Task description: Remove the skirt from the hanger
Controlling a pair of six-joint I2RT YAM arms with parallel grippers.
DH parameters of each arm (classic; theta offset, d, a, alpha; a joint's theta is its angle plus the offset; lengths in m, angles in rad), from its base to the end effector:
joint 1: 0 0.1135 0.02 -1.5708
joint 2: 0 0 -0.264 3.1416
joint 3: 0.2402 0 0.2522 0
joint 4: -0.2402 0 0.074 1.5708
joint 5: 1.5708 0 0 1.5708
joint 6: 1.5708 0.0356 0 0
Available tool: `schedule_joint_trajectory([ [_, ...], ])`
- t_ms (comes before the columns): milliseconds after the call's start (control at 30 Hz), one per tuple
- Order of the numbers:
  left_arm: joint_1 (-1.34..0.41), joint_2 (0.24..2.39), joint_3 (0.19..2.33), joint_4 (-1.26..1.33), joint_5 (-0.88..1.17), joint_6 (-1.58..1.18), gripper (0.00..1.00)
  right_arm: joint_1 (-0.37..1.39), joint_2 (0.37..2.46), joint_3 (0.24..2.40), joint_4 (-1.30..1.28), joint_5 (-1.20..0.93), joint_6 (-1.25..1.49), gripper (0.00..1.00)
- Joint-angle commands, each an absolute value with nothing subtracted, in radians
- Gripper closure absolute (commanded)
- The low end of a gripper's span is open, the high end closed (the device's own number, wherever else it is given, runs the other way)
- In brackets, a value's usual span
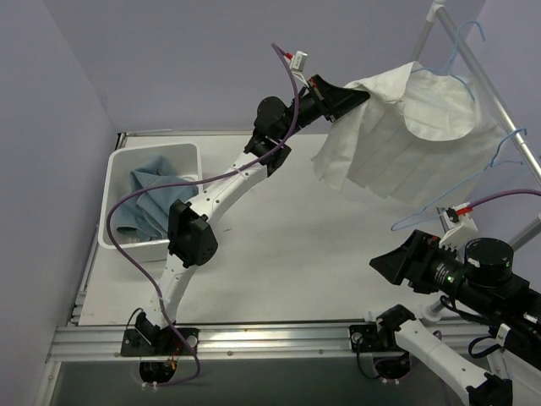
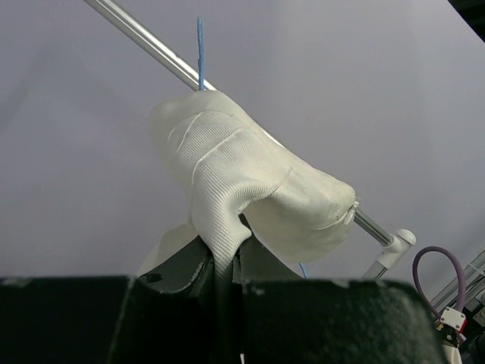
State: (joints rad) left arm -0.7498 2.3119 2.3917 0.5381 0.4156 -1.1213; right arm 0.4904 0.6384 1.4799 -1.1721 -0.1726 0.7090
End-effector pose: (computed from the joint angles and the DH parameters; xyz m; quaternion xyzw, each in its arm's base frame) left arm 0.3740 -0.3680 0.4493 0.0973 0.4749 -0.7560 0.4398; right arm 0.0233 0.0194 0.4580 0.0387 0.8114 0.3847 0.4383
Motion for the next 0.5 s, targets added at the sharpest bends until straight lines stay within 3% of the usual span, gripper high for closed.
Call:
schedule_joint_trajectory([
  [0,-0.723,2.200,2.359,0.577,0.429,-1.120,0.98,0.479,0.658,1.491,-1.181,-0.181,0.670,0.33],
  [467,-0.646,2.109,2.236,0.641,0.485,-1.166,0.98,0.479,0.681,1.436,-1.128,-0.173,0.611,0.32],
])
